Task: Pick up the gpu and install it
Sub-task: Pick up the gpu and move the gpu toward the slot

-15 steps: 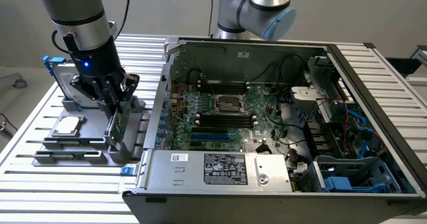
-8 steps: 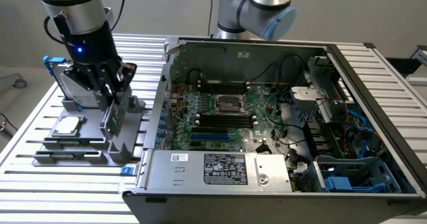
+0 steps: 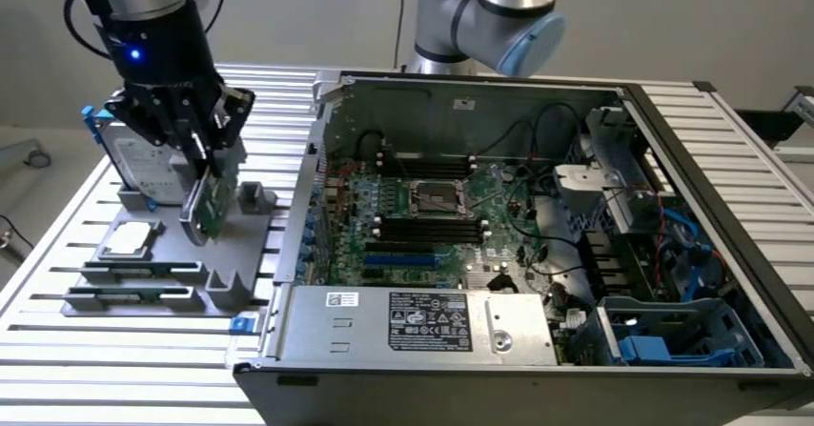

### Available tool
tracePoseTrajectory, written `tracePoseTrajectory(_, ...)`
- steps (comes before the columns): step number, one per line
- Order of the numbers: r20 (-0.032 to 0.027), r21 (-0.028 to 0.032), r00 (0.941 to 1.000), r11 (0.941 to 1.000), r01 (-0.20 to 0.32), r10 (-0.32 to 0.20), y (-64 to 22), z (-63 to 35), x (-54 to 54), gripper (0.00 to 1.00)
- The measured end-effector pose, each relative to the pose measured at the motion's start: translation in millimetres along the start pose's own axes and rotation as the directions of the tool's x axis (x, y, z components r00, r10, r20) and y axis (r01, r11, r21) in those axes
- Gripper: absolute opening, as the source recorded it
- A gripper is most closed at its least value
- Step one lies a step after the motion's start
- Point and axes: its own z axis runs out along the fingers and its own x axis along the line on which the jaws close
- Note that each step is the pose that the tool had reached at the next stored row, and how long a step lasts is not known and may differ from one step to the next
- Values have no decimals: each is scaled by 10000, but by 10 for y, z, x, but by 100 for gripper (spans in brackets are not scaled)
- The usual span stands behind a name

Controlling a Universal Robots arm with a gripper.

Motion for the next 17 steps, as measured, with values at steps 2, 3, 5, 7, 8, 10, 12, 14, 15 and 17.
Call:
tracePoseTrajectory(2, -15, -1, 10000, 10000, 0, 0, -1, -88, -47, 26)
tracePoseTrajectory(3, -25, -1, 10000, 10000, 0, 0, -1, -135, -76, 26)
tracePoseTrajectory(5, -53, -2, 10000, 10000, 0, 0, -3, -228, -142, 26)
tracePoseTrajectory(7, -83, -2, 10000, 10000, 0, 0, -4, -318, -204, 26)
tracePoseTrajectory(8, -98, -3, 10000, 10000, 1, -1, -5, -363, -235, 26)
tracePoseTrajectory(10, -129, -3, 9999, 10000, -1, 1, -6, -454, -293, 26)
tracePoseTrajectory(12, -158, -5, 9999, 10000, -1, 1, -7, -543, -349, 26)
tracePoseTrajectory(14, -194, -6, 9998, 10000, 0, 0, -9, -636, -411, 26)
tracePoseTrajectory(15, -215, -5, 9998, 10000, 1, -1, -10, -682, -445, 26)
tracePoseTrajectory(17, -257, -6, 9997, 10000, -1, 1, -13, -758, -524, 26)
